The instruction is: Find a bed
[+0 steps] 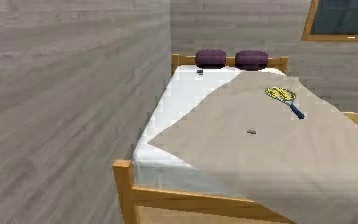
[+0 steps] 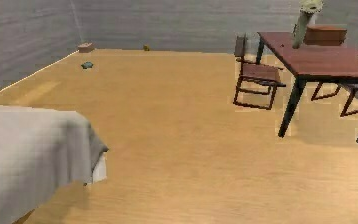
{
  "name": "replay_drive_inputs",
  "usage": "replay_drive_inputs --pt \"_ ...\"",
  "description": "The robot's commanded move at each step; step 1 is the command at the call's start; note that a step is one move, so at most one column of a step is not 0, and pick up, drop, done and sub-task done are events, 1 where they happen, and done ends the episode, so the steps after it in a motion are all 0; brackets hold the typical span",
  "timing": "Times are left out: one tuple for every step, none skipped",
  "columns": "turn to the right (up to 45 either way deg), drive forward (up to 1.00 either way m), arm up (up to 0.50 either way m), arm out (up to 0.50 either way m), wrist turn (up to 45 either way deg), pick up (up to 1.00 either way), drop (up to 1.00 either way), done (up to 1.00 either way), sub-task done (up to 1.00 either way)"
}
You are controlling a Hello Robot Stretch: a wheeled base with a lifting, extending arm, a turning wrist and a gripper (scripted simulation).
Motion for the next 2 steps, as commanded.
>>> replay_drive_inputs --pt "45.0 0.0 0.0 0.0 0.0 0.0 0.0 0.0 0.0" --pt "45.0 0.0 0.0 0.0 0.0 0.0 0.0 0.0 0.0"
